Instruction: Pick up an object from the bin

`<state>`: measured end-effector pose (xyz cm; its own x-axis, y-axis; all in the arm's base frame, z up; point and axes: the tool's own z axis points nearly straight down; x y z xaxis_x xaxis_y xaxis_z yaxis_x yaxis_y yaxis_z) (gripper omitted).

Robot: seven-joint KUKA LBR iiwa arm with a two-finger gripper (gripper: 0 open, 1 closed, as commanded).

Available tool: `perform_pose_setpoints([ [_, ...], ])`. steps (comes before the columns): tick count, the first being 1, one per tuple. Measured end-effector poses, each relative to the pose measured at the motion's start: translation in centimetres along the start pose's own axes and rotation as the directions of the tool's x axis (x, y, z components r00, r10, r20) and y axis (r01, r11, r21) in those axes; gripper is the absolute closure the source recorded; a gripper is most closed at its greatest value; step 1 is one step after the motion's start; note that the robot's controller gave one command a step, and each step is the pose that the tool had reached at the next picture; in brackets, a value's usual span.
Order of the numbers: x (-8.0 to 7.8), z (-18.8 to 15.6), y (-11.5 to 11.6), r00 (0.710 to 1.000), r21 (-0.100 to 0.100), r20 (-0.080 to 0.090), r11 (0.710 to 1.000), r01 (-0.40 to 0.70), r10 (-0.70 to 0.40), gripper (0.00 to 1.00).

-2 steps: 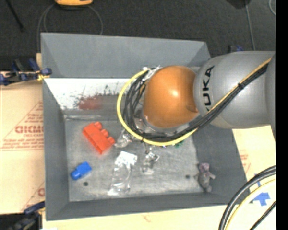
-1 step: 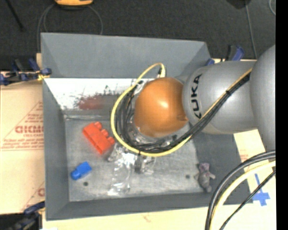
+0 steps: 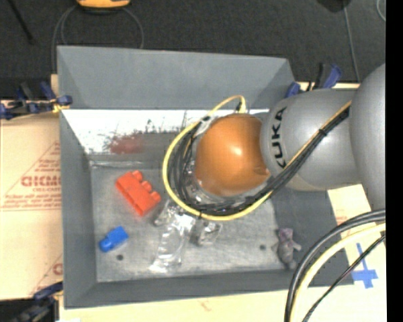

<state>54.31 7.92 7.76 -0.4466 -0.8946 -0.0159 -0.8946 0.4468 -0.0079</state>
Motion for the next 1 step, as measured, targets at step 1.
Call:
perform_pose_setpoints([
  [1,0.43,-0.20,-0.25,1.000,-0.001,-0.014,1.000,-0.006,0.006,1.00],
])
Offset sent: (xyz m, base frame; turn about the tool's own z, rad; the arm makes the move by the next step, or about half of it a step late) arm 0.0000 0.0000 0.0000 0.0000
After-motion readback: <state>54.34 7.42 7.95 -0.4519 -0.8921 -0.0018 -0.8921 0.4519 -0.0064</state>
